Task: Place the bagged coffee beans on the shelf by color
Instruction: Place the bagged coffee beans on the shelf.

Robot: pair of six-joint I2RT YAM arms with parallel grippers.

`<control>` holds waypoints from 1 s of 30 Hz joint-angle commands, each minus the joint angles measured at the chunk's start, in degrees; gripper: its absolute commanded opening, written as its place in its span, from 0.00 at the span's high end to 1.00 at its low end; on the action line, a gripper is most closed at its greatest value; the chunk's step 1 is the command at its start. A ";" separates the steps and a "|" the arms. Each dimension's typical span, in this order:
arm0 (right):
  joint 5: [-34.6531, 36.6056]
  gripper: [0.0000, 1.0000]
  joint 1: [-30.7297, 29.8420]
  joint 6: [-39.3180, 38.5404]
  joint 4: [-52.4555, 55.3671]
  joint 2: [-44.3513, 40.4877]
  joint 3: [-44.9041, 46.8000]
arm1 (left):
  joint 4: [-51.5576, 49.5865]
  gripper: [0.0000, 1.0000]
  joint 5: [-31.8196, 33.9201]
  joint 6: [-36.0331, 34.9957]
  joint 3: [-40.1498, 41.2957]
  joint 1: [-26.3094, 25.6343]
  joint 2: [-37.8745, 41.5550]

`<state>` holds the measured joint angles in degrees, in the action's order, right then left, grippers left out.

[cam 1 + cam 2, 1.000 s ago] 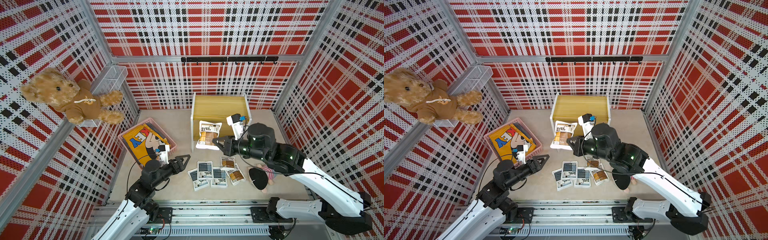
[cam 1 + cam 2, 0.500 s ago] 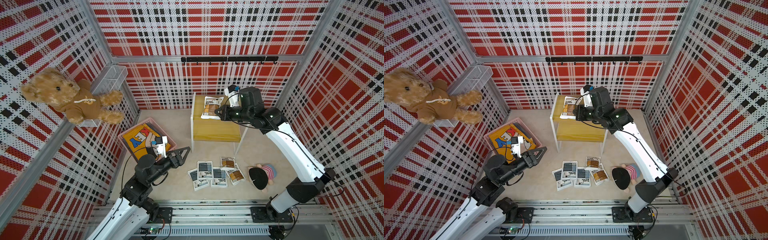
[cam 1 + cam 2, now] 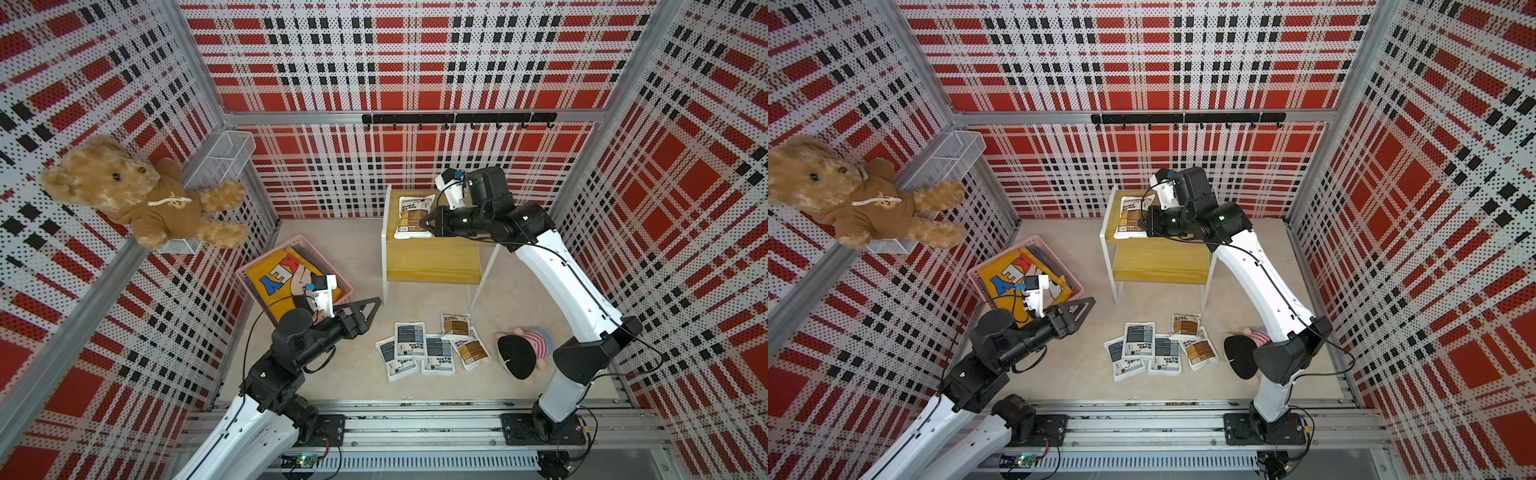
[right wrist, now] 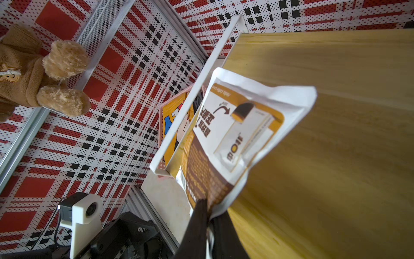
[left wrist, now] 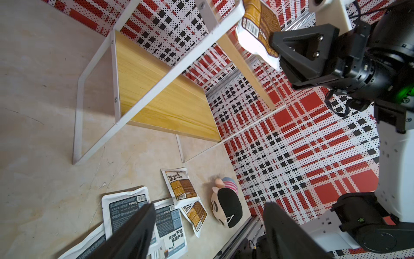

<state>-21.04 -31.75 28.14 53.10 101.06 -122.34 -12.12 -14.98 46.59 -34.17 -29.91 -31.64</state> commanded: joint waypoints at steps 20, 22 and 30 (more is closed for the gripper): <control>-2.08 0.63 0.97 1.43 -2.28 4.29 -3.63 | -4.23 0.18 -1.63 -3.35 0.30 3.32 2.28; -1.57 0.58 1.07 1.32 -2.13 3.90 -3.28 | -4.23 0.17 -1.78 -3.49 0.34 3.56 2.18; -0.13 0.44 1.12 1.23 -2.00 2.84 -2.46 | -4.22 0.17 -2.24 -3.52 0.25 4.07 1.89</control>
<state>-22.33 -30.94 29.65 51.68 105.23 -124.95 -15.99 -16.36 44.27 -34.17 -26.33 -29.91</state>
